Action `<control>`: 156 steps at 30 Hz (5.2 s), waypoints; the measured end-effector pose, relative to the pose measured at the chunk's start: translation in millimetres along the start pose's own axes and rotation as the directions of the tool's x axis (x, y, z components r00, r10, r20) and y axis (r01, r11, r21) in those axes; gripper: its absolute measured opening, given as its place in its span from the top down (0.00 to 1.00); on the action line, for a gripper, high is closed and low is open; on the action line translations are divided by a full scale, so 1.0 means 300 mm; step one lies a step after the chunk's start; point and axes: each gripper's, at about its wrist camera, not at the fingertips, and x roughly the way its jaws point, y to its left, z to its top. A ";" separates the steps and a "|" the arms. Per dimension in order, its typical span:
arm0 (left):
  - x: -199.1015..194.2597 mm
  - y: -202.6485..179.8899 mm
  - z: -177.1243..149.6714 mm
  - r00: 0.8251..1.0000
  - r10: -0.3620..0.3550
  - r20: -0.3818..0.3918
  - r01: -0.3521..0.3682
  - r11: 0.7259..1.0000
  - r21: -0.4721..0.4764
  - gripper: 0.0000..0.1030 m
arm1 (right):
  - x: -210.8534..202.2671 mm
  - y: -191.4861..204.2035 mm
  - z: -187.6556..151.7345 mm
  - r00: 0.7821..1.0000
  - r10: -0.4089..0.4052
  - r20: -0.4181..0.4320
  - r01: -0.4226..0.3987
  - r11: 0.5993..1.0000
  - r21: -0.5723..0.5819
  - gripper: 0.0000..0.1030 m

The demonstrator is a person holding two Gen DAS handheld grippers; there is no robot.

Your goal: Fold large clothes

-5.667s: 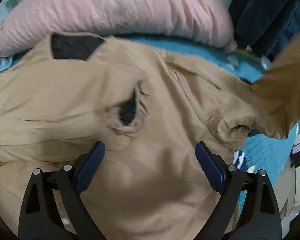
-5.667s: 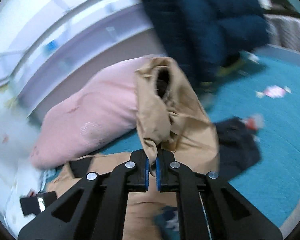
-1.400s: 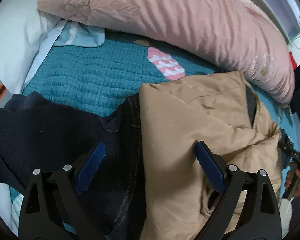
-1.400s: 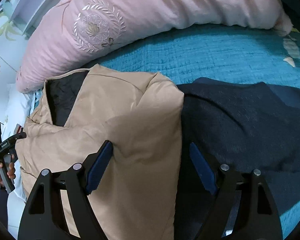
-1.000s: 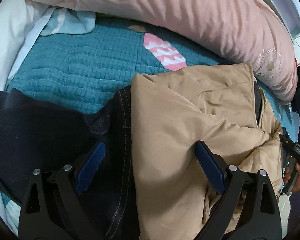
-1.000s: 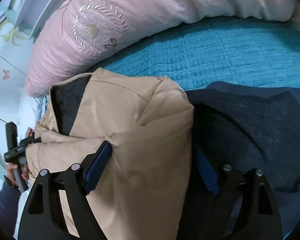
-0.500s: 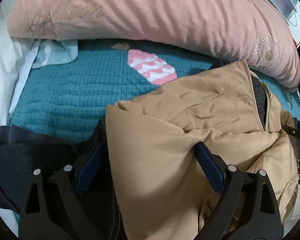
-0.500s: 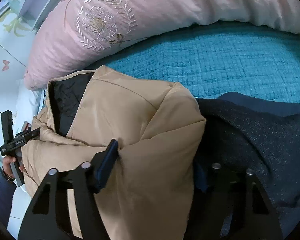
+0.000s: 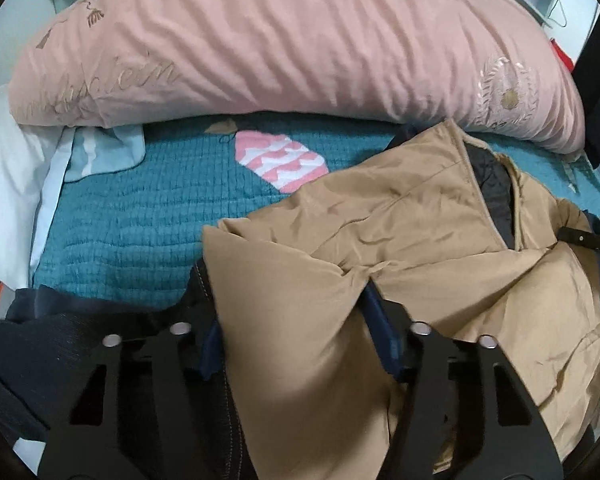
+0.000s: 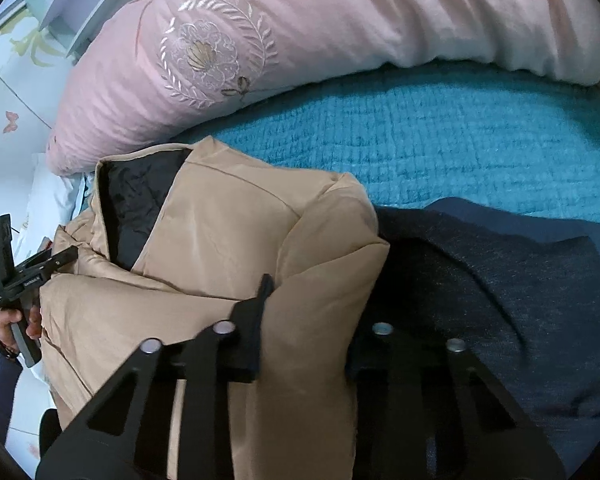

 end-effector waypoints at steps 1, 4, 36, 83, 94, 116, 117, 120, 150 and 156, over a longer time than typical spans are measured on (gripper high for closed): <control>-0.008 0.004 0.001 1.000 -0.011 0.004 0.011 1.000 -0.003 0.54 | -0.003 0.003 0.000 1.000 -0.005 0.006 0.005 1.000 -0.003 0.82; -0.017 0.002 0.010 1.000 -0.016 0.017 0.016 1.000 0.014 0.76 | -0.021 0.015 0.006 0.999 -0.028 0.030 0.029 0.999 -0.018 0.85; -0.455 -0.016 -0.014 0.916 -0.105 0.388 0.055 0.989 0.138 0.83 | -0.412 0.290 -0.016 0.904 -0.032 0.425 0.170 0.942 -0.290 0.86; -0.795 -0.010 -0.814 0.956 0.170 0.237 -0.086 0.941 -0.328 0.64 | -0.667 0.234 -0.897 0.940 -0.280 0.194 0.299 0.951 -0.073 0.51; -0.724 -0.350 -0.617 0.964 -0.030 0.262 0.057 0.994 -0.095 0.50 | -0.806 0.462 -0.656 0.922 -0.091 0.375 0.081 0.996 0.043 0.40; -0.628 -0.228 -0.759 0.980 -0.086 0.177 0.127 0.964 -0.236 0.40 | -0.453 0.489 -0.763 0.978 -0.114 0.174 0.097 0.990 0.100 0.37; -0.647 -0.248 -0.726 0.976 -0.080 0.205 0.127 0.966 -0.227 0.36 | -0.464 0.499 -0.735 0.975 -0.121 0.186 0.105 0.990 0.094 0.35; -0.620 -0.285 -0.611 0.976 -0.057 0.208 0.105 0.969 -0.226 0.25 | -0.446 0.500 -0.631 0.964 -0.152 0.220 0.132 0.986 0.100 0.34; -0.481 -0.327 -0.757 0.991 0.110 0.074 -0.098 0.984 -0.147 0.25 | -0.177 0.720 -0.790 0.963 -0.247 0.110 0.260 0.957 -0.131 0.28; -0.422 -0.309 -0.800 0.994 0.092 0.058 -0.082 0.986 -0.143 0.25 | -0.092 0.689 -0.825 0.961 -0.260 0.096 0.271 0.955 -0.117 0.23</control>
